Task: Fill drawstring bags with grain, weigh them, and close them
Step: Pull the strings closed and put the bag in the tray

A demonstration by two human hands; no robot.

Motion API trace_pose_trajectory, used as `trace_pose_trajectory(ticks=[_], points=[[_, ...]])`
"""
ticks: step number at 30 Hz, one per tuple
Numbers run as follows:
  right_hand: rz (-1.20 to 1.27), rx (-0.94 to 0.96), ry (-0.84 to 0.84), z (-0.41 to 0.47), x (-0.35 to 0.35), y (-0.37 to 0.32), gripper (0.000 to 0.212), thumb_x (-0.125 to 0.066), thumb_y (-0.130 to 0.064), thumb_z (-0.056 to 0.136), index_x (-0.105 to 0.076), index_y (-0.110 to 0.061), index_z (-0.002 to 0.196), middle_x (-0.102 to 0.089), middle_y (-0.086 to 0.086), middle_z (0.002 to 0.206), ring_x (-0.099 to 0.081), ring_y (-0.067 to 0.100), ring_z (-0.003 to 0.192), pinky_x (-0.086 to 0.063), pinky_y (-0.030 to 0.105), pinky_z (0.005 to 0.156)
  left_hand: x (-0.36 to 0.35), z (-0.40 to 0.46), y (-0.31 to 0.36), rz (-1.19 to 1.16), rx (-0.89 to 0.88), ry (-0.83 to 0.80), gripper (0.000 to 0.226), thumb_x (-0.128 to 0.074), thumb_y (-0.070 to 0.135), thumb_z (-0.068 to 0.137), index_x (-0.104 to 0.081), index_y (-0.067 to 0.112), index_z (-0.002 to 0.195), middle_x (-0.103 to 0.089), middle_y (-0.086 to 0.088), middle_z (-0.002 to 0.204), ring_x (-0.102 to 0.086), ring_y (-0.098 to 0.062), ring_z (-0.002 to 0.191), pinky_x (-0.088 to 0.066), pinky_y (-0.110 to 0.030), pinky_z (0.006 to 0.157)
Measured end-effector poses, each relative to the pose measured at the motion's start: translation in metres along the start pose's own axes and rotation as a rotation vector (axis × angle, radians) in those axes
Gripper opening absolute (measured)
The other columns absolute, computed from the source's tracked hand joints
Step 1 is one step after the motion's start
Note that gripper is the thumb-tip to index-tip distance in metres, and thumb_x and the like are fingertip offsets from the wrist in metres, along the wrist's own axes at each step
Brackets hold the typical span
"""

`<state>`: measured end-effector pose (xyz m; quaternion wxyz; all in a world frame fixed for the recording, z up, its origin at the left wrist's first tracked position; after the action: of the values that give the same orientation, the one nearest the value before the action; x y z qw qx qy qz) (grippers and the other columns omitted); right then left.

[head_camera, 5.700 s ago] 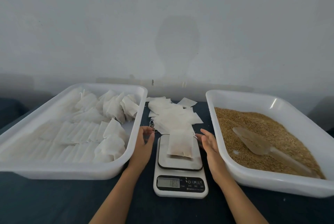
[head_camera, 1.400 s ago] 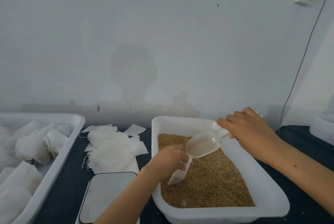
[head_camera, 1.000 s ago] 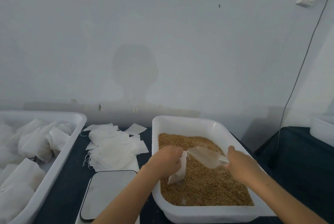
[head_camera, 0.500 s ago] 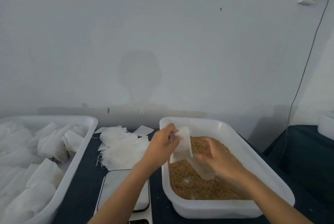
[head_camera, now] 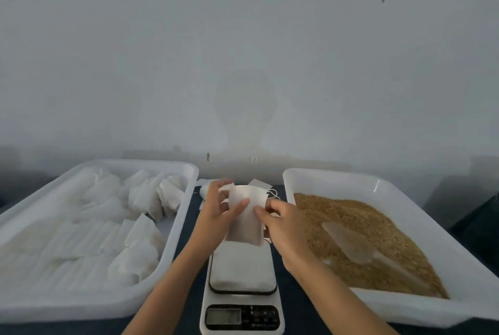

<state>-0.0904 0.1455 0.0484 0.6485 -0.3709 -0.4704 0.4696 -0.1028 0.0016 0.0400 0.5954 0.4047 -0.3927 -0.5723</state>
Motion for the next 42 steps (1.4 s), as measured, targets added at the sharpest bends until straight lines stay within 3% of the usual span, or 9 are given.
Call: trace_pose_trajectory(ticks=[5,12,16,18,21,25,28,33,42], points=[[-0.215,0.093,0.02,-0.006,-0.018,0.019,0.033,-0.059,-0.011,0.09,-0.044,-0.011,0.061,-0.042,-0.001,0.058,-0.041,0.01,0.058,-0.033,0.02,0.055,0.009,-0.007,-0.037,0.302,0.024,0.017,0.007,-0.066,0.02,0.086,-0.062,0.016,0.081,-0.063,0.003,0.07,-0.058,-0.005,0.064,-0.044,-0.017,0.061],[-0.256,0.103,0.059,-0.007,-0.02,0.061,0.03,-0.063,-0.012,0.088,-0.048,-0.006,0.064,-0.045,-0.001,0.058,-0.039,0.01,0.057,-0.03,0.021,0.054,0.002,-0.011,-0.067,0.473,0.006,0.058,0.015,-0.069,0.021,0.084,-0.057,0.012,0.081,-0.053,0.002,0.065,-0.043,-0.005,0.058,-0.035,-0.016,0.056],[-0.283,0.124,-0.022,-0.005,-0.02,0.076,0.03,-0.063,-0.014,0.088,-0.046,-0.026,0.066,-0.05,-0.01,0.065,-0.046,0.002,0.066,-0.036,0.014,0.061,0.007,-0.015,-0.069,0.526,-0.058,0.051,0.015,-0.07,0.021,0.083,-0.062,0.018,0.094,-0.064,0.008,0.085,-0.058,-0.001,0.082,-0.043,-0.007,0.069],[-0.229,0.081,-0.06,-0.004,-0.016,0.086,0.018,-0.06,-0.014,0.09,-0.055,-0.029,0.082,-0.059,-0.011,0.085,-0.055,0.0,0.083,-0.041,0.009,0.072,0.015,-0.015,-0.07,0.518,-0.071,0.07,0.02,-0.067,0.02,0.086,-0.063,0.013,0.104,-0.065,0.005,0.097,-0.06,-0.006,0.093,-0.047,-0.015,0.08],[-0.033,-0.017,-0.068,-0.006,-0.01,0.104,0.02,-0.055,-0.013,0.093,-0.056,-0.024,0.111,-0.06,-0.007,0.11,-0.055,0.001,0.104,-0.043,0.015,0.086,0.032,-0.016,-0.077,0.461,-0.018,0.15,0.021,-0.058,0.018,0.092,-0.056,0.015,0.113,-0.062,0.009,0.102,-0.056,-0.009,0.1,-0.044,-0.021,0.088],[0.172,-0.089,0.017,-0.01,-0.002,0.112,0.03,-0.05,-0.016,0.095,-0.048,-0.018,0.126,-0.058,-0.001,0.115,-0.054,0.008,0.109,-0.04,0.023,0.095,0.052,-0.018,-0.094,0.344,0.074,0.254,0.018,-0.053,0.014,0.095,-0.054,0.009,0.112,-0.062,0.001,0.103,-0.058,-0.013,0.096,-0.042,-0.017,0.083],[0.252,-0.097,0.087,-0.013,0.005,0.112,0.032,-0.048,-0.016,0.095,-0.048,-0.012,0.127,-0.06,0.006,0.115,-0.055,0.012,0.108,-0.039,0.032,0.101,0.06,-0.02,-0.103,0.266,0.102,0.309,0.01,-0.052,0.009,0.094,-0.054,0.008,0.104,-0.063,-0.007,0.102,-0.058,-0.017,0.095,-0.042,-0.019,0.083],[0.292,-0.124,0.081,-0.015,0.003,0.116,0.027,-0.045,-0.012,0.097,-0.048,-0.011,0.124,-0.058,0.014,0.121,-0.053,0.022,0.117,-0.038,0.034,0.103,0.067,-0.022,-0.103,0.192,0.077,0.372,0.012,-0.049,-0.003,0.093,-0.053,0.007,0.097,-0.063,-0.001,0.089,-0.059,-0.007,0.086,-0.041,-0.003,0.076],[0.301,-0.131,0.07,-0.015,0.001,0.121,0.025,-0.045,-0.014,0.097,-0.049,-0.014,0.122,-0.062,0.012,0.117,-0.056,0.019,0.115,-0.035,0.043,0.11,0.067,-0.022,-0.106,0.197,0.079,0.36,0.017,-0.048,-0.005,0.091,-0.054,0.011,0.095,-0.062,0.003,0.088,-0.057,-0.002,0.085,-0.039,-0.001,0.074]])
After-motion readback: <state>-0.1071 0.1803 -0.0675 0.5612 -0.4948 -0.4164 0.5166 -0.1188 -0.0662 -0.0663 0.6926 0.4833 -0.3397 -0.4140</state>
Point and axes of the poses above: each hand's wrist, its own z-axis towards the middle knuckle, its own x-axis out of the back of the hand, y = z × x, the point moved 9 cm from there along z, towards the middle knuckle
